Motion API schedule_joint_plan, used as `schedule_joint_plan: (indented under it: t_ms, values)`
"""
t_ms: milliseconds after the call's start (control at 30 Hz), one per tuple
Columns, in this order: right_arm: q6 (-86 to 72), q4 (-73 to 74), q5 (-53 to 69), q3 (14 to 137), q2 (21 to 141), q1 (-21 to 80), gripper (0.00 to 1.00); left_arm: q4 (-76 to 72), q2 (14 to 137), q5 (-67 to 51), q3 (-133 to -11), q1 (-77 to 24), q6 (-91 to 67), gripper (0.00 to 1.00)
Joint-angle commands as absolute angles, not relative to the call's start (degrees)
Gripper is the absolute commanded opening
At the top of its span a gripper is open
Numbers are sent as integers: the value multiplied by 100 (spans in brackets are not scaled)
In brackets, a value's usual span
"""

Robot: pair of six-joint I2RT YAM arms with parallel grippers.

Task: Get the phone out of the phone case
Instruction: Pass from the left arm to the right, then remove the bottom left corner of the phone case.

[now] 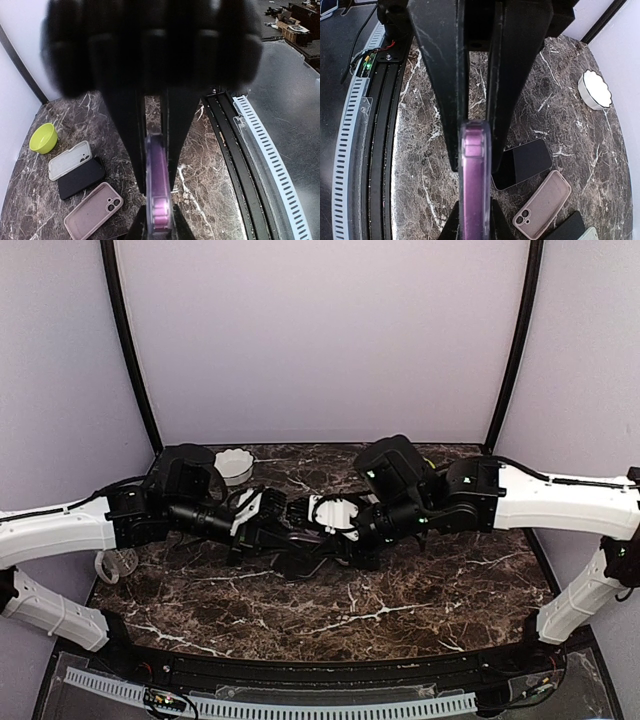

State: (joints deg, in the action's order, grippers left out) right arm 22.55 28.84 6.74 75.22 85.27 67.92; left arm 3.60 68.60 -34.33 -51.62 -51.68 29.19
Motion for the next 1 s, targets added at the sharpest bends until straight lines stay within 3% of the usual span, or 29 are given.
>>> schedule_joint_plan:
  t_ms: [0, 33, 67, 133, 567, 967]
  values:
    - [2258, 2456, 807, 7365, 8435, 6855, 0, 130, 6750, -3604, -5455, -5208, 2932, 40]
    - [2204, 2347, 740, 7320, 8373, 6851, 0, 118, 6719, -3564, -5448, -5210, 2858, 53]
    - [2166, 2260, 674, 7273, 8280, 6847, 0, 78, 6632, -3473, -5405, -5211, 2818, 80]
    - [2059, 2024, 539, 7183, 8114, 6819, 0, -67, 6409, -3359, -5260, -5212, 2693, 96]
    - [245, -737, -451, 6531, 6935, 6275, 0, -299, 5155, -1592, -5152, -5167, 1571, 99]
    - [-1728, -3334, 812, 5720, 6554, 6099, 0, -1495, 5213, -3347, -5119, -4105, -809, 84]
